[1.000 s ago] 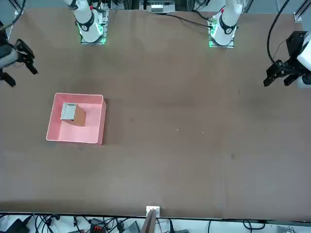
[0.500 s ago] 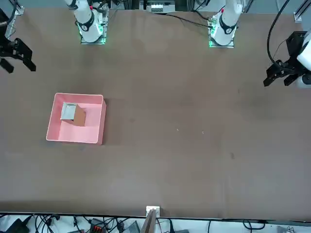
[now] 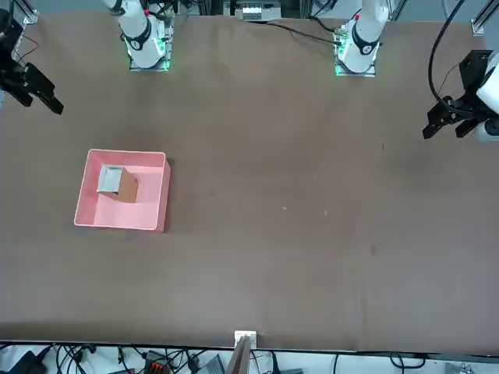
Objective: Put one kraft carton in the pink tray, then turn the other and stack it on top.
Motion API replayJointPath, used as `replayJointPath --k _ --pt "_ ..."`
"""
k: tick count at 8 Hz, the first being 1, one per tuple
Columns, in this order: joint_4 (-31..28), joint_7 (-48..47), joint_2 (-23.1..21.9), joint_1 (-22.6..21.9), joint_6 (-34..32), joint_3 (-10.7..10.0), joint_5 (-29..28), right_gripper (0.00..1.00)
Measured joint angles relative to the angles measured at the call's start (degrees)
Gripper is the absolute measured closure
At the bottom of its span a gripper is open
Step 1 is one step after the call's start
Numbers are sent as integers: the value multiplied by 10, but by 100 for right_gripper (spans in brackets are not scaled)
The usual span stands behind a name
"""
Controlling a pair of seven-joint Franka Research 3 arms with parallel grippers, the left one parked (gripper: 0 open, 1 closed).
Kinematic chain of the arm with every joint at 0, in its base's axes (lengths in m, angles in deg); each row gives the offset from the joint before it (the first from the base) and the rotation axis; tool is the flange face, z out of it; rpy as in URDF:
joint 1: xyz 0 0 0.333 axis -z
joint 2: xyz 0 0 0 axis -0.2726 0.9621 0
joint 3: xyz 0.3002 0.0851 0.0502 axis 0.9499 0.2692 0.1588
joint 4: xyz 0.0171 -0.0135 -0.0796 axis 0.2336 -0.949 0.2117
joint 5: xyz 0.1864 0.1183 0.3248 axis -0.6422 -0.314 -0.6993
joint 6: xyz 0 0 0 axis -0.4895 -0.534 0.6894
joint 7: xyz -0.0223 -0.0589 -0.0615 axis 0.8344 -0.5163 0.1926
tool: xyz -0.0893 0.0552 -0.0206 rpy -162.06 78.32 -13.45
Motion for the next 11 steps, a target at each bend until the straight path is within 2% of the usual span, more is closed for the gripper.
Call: replayJointPath --k 2,4,11 --pt "-22 -1 -5 0 28 0 -2 0" --pt "-29 3 -6 1 29 -1 -2 0" --pt "-41 130 -5 0 6 0 -2 0"
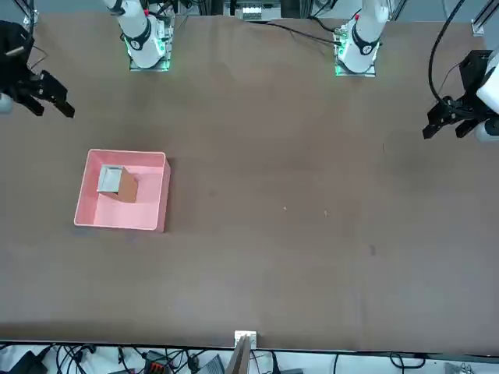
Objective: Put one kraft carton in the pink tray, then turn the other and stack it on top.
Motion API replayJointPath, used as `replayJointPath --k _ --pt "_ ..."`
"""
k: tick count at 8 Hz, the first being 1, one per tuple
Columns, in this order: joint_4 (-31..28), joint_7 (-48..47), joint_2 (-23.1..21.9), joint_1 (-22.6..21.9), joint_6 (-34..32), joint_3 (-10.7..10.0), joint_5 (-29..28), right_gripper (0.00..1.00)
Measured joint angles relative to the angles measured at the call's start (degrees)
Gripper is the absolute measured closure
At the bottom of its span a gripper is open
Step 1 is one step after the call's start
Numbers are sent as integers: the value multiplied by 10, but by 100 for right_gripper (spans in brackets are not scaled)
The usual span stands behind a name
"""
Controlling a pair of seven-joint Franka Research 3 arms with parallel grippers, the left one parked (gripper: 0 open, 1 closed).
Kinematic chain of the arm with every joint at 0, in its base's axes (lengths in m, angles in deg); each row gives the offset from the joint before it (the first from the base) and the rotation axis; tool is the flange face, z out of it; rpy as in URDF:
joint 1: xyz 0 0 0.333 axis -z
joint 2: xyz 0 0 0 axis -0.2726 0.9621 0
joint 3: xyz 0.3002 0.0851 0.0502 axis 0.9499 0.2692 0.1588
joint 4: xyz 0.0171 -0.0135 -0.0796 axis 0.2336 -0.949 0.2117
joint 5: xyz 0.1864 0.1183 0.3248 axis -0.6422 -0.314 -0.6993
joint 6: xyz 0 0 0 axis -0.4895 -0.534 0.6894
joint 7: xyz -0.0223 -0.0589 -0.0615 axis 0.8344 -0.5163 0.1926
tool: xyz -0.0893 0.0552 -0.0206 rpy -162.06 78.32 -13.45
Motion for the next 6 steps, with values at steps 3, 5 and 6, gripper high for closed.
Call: replayJointPath --k 3,5,6 --pt "0 19 0 0 0 0 -1 0" --pt "0 22 0 -8 0 1 -3 0" --pt "0 22 0 -20 0 2 -4 0"
